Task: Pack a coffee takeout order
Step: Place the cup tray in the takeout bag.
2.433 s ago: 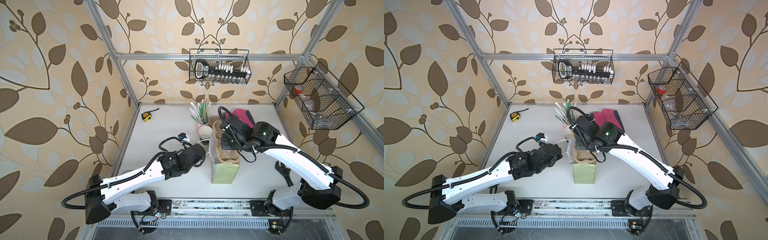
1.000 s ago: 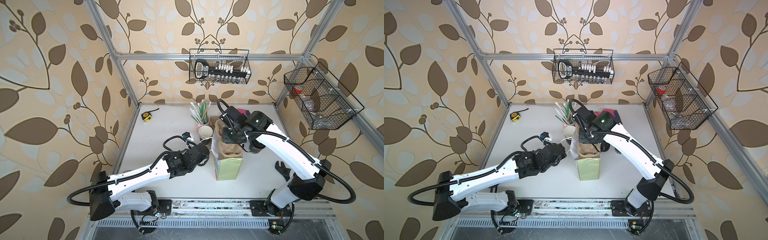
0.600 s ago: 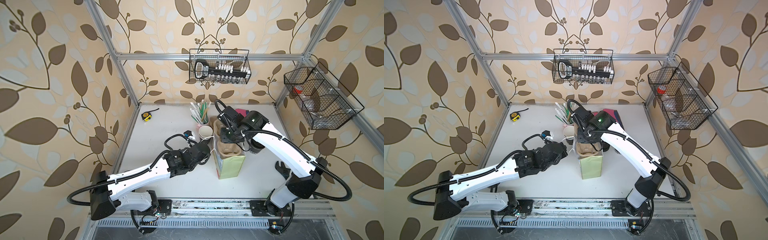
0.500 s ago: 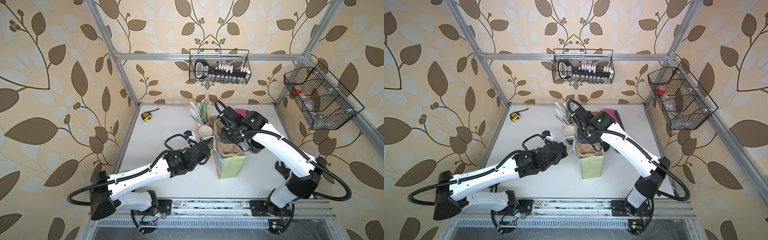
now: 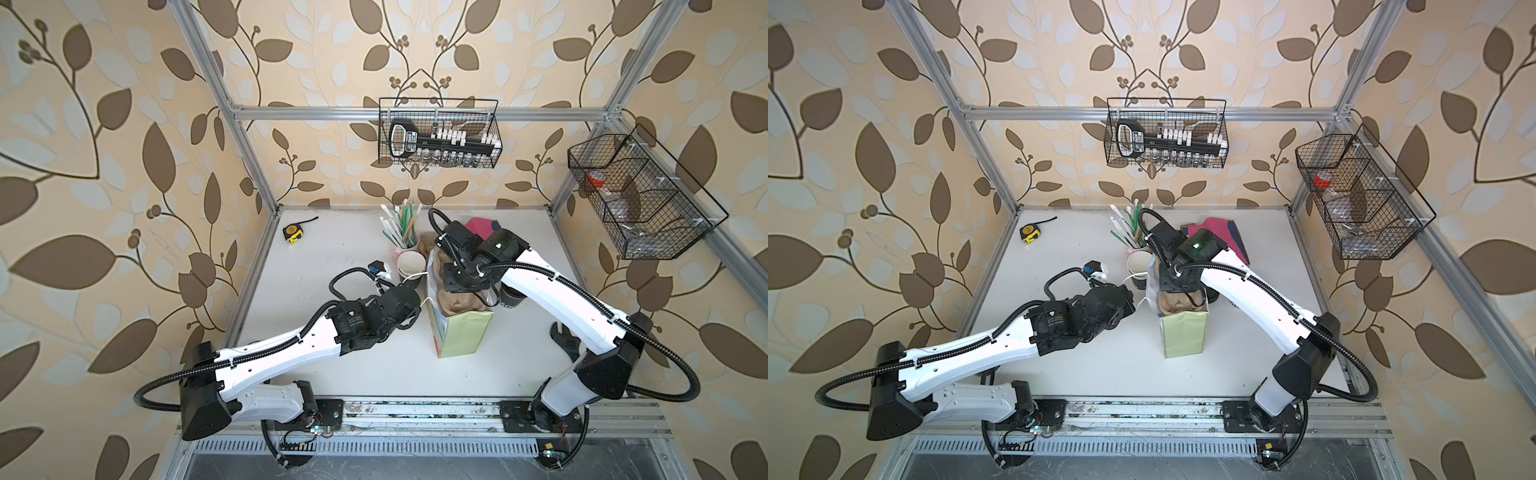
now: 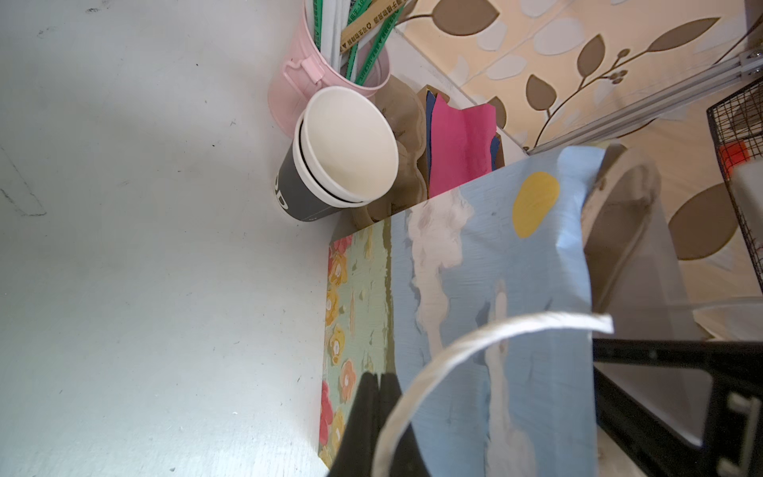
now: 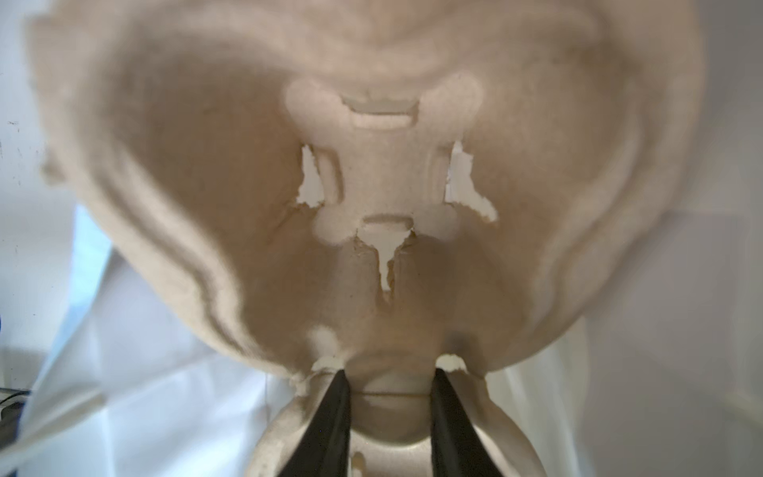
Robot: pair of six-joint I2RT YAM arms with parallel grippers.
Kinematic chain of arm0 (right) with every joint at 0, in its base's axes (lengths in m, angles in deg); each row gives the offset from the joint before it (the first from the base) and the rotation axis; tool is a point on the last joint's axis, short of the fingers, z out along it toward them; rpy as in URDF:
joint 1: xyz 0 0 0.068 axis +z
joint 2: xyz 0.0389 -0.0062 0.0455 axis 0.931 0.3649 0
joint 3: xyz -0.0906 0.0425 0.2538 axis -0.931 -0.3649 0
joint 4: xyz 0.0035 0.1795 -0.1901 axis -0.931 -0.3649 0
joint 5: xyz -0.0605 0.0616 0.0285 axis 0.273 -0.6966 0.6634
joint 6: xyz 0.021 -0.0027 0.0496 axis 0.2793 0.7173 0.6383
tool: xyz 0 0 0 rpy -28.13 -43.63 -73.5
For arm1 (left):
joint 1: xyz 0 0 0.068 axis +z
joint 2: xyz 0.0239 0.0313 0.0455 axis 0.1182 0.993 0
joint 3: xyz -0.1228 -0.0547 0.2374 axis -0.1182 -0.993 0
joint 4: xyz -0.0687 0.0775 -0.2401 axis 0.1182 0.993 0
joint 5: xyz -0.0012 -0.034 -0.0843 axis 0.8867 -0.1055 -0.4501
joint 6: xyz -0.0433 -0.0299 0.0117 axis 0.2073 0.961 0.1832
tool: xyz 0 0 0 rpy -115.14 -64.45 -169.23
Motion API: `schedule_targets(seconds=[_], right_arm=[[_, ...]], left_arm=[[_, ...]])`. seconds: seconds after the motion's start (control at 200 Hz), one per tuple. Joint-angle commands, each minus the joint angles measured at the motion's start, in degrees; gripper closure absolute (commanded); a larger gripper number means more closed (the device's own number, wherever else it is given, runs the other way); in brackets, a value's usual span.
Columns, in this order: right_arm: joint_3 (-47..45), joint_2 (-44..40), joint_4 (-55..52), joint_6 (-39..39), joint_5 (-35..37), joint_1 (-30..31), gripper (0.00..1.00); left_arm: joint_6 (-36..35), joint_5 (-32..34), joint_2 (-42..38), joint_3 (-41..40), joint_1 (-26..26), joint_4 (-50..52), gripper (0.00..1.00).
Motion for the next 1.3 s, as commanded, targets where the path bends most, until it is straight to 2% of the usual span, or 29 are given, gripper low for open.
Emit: schedule_targets(seconds=[0.0,0.67,1.295], right_arm=[[-0.8,-2.5,-1.2,-0.4,1.5,0.5,0.71],[-10.1,-4.3,1.6,-0.5,1.1,1.2,0.71],[-5.9,-5.2,-3.6,-1.1,1.0,2.6,0.7]], left_arm=[[-1.2,1.8,-0.8,2.3,-0.6,0.3,1.0],[-0.8,3.2,-1.3,1.5,-0.6,0.4,1.0],[-1.1,5.5,-1.2,2.2,-0.6,1.2,1.0]])
